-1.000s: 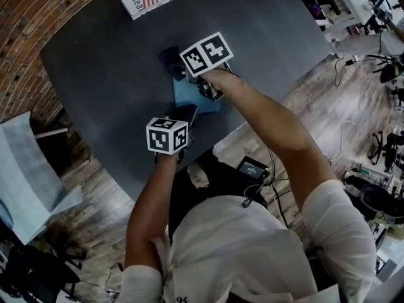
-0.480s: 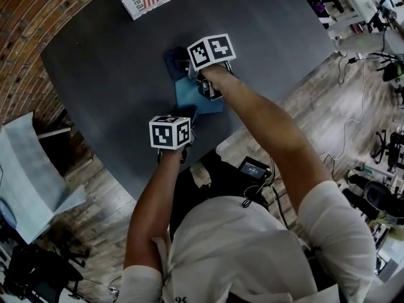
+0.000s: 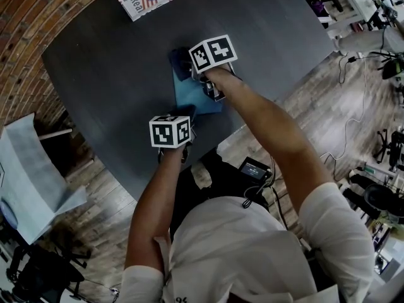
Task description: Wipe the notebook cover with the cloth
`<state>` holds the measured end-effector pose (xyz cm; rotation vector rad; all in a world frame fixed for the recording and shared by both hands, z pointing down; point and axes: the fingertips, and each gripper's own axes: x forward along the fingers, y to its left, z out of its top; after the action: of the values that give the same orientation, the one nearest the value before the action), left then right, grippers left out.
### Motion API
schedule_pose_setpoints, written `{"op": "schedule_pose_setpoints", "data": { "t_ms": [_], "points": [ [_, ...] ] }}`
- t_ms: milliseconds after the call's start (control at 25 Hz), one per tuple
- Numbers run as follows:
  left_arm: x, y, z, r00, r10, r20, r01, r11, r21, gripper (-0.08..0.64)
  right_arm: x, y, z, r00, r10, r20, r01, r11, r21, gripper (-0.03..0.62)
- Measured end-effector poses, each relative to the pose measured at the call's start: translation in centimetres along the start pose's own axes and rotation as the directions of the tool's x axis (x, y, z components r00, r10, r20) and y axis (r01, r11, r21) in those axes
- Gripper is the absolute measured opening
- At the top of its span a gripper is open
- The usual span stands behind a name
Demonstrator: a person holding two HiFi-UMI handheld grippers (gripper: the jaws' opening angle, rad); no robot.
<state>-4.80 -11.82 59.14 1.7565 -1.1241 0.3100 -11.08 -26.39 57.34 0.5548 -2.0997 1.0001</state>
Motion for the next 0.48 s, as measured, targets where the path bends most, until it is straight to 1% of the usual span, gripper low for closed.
{"op": "schedule_pose_setpoints", "data": {
  "t_ms": [200,480],
  "points": [
    [0.0,0.2,0.0,1.0,0.002,0.003,-0.002,1.0,-0.008,0.008,-0.7,-1.2,-0.3,1.0,-0.03,0.005,0.03,1.0,0.011,0.106],
    [0.0,0.1,0.0,1.0,0.011,0.005,-0.011,1.0,0.0,0.008,-1.9,-2.7,-0.8,0.998,-0.061,0.017,0.061,0.998,0.028,0.106]
  ]
}}
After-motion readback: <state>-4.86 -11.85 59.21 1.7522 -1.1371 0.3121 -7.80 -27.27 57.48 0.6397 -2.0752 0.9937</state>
